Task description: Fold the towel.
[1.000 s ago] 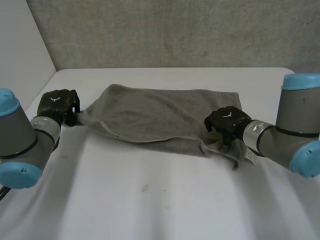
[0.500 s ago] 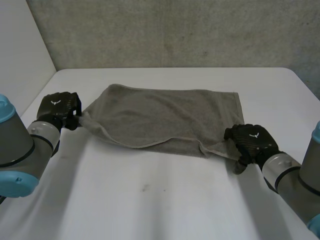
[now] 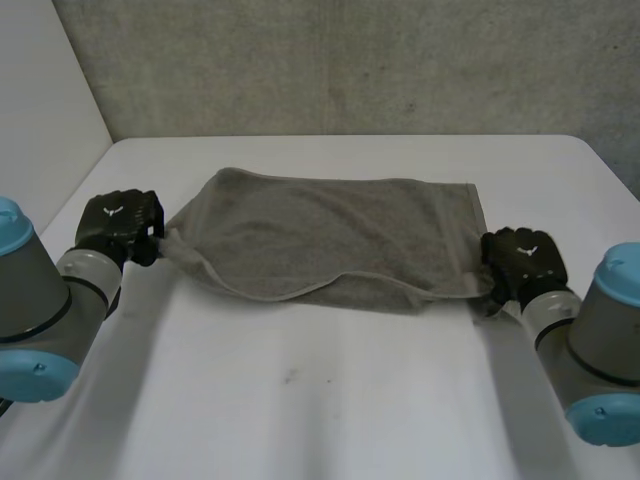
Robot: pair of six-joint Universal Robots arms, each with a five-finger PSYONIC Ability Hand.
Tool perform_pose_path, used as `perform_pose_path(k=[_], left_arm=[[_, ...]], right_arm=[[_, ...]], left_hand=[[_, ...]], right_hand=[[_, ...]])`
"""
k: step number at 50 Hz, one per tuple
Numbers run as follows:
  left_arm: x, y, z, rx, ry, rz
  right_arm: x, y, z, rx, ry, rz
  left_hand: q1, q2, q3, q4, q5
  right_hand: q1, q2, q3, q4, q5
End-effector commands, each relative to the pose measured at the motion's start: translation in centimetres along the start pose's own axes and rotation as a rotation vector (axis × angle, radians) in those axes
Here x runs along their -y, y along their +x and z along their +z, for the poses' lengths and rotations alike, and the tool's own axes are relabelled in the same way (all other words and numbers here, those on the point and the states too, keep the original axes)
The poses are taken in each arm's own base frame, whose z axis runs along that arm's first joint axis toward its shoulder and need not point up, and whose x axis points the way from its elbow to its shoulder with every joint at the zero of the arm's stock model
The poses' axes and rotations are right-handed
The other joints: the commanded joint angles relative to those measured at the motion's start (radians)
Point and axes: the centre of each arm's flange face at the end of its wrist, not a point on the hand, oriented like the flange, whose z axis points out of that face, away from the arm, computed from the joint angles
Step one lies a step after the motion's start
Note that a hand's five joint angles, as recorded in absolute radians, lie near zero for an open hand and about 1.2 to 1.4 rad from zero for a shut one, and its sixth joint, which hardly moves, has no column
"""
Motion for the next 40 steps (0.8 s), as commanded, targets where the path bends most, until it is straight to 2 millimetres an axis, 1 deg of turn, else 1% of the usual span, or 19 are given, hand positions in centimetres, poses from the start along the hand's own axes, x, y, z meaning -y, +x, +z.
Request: perform_pose_path(k=[1, 5, 6, 7, 8, 10, 18, 22, 23, 24, 25, 26, 27, 29, 30, 32, 35, 37, 40], left_arm=[[-0.2, 0.0, -0.1, -0.002, -0.007, 0.0], [-0.2, 0.0, -0.2, -0.001, -0.008, 0.0], [-0.2, 0.0, -0.2, -0.001, -0.008, 0.0], [-0.3, 0.1, -0.2, -0.001, -0.011, -0.001], [-0.3, 0.1, -0.2, -0.001, -0.011, -0.001], [-0.6, 0.1, -0.4, -0.004, -0.02, -0.001], [-1.2, 0.3, -1.5, -0.01, -0.05, 0.0], [-1.4, 0.4, -2.3, -0.013, -0.064, 0.004], [-1.5, 0.5, -2.8, -0.016, -0.071, 0.004], [-1.4, 0.5, -3.2, -0.017, -0.072, 0.007], [-1.4, 0.5, -3.2, -0.017, -0.072, 0.007], [-1.2, 0.6, -3.8, -0.025, -0.07, 0.018], [-1.2, 0.6, -3.8, -0.025, -0.07, 0.018], [-0.5, 0.8, -4.7, -0.052, -0.046, 0.094], [-0.5, 0.8, -4.7, -0.052, -0.046, 0.094], [0.3, 1.1, -5.3, -0.092, -0.009, 0.212], [0.7, 1.0, -5.5, -0.104, 0.009, 0.273], [1.6, 0.9, -5.4, -0.122, 0.049, 0.366], [2.3, 1.2, -5.3, -0.152, 0.066, 0.401]], right_arm=[[0.9, 1.9, -0.7, -0.03, 0.013, 0.017], [0.7, 1.4, -0.7, 0.03, 0.013, 0.019], [0.7, 1.4, -0.7, 0.03, 0.013, 0.019], [0.6, 1.2, -0.7, 0.048, 0.01, 0.02], [0.5, 1.0, -0.7, 0.065, 0.005, 0.021], [0.5, 1.0, -0.7, 0.073, 0.0, 0.022], [0.9, 1.7, -0.8, 0.082, -0.037, 0.013], [0.8, 1.5, -1.0, 0.118, -0.056, -0.057], [0.8, 1.5, -1.0, 0.118, -0.056, -0.057], [0.7, 1.5, -1.1, 0.122, -0.057, -0.093], [0.7, 1.5, -1.1, 0.122, -0.057, -0.093], [0.7, 1.5, -1.2, 0.123, -0.057, -0.123], [0.8, 1.6, -1.1, 0.122, -0.051, -0.146], [0.9, 1.6, -1.1, 0.117, -0.049, -0.167], [0.9, 1.7, -1.1, 0.114, -0.048, -0.178], [0.9, 1.7, -1.1, 0.117, -0.047, -0.181], [0.9, 1.5, -1.1, 0.12, -0.046, -0.184], [0.9, 1.4, -1.1, 0.124, -0.044, -0.184], [0.9, 1.3, -1.2, 0.131, -0.045, -0.184]], left_hand=[[0.211, 0.178, 0.179, 0.177, 0.199], [0.211, 0.178, 0.179, 0.177, 0.199], [0.211, 0.178, 0.179, 0.177, 0.199], [0.211, 0.178, 0.179, 0.177, 0.199], [0.211, 0.178, 0.179, 0.177, 0.199], [0.211, 0.178, 0.179, 0.177, 0.199], [0.211, 0.178, 0.179, 0.177, 0.199], [0.211, 0.178, 0.179, 0.177, 0.199], [0.025, -0.007, -0.007, -0.009, 0.013], [-0.378, -0.41, -0.409, -0.412, -0.39], [-0.382, -0.414, -0.414, -0.416, -0.394], [-0.629, -0.662, -0.661, -0.663, -0.641], [-0.631, -0.664, -0.663, -0.665, -0.644], [-0.789, -0.822, -0.821, -0.823, -0.801], [-0.79, -0.823, -0.822, -0.824, -0.802], [-0.907, -0.94, -0.939, -0.941, -0.919], [-0.916, -0.949, -0.948, -0.95, -0.928], [-0.919, -0.952, -0.951, -0.953, -0.931], [-0.893, -0.926, -0.925, -0.927, -0.905]], right_hand=[[0.08, 0.093, 0.084, 0.084, 0.083], [0.279, 0.292, 0.283, 0.283, 0.282], [0.28, 0.293, 0.284, 0.284, 0.283], [0.422, 0.435, 0.426, 0.426, 0.425], [0.679, 0.692, 0.684, 0.684, 0.682], [0.745, 0.758, 0.749, 0.749, 0.748], [0.746, 0.758, 0.75, 0.75, 0.748], [0.746, 0.758, 0.75, 0.75, 0.748], [0.746, 0.758, 0.75, 0.75, 0.748], [0.746, 0.758, 0.75, 0.75, 0.748], [0.746, 0.758, 0.75, 0.75, 0.748], [0.746, 0.758, 0.75, 0.75, 0.748], [0.746, 0.758, 0.75, 0.75, 0.748], [0.746, 0.758, 0.75, 0.75, 0.748], [0.746, 0.758, 0.75, 0.75, 0.748], [0.746, 0.758, 0.75, 0.75, 0.748], [0.746, 0.758, 0.75, 0.75, 0.748], [0.746, 0.758, 0.75, 0.75, 0.748], [0.746, 0.758, 0.75, 0.75, 0.748]])
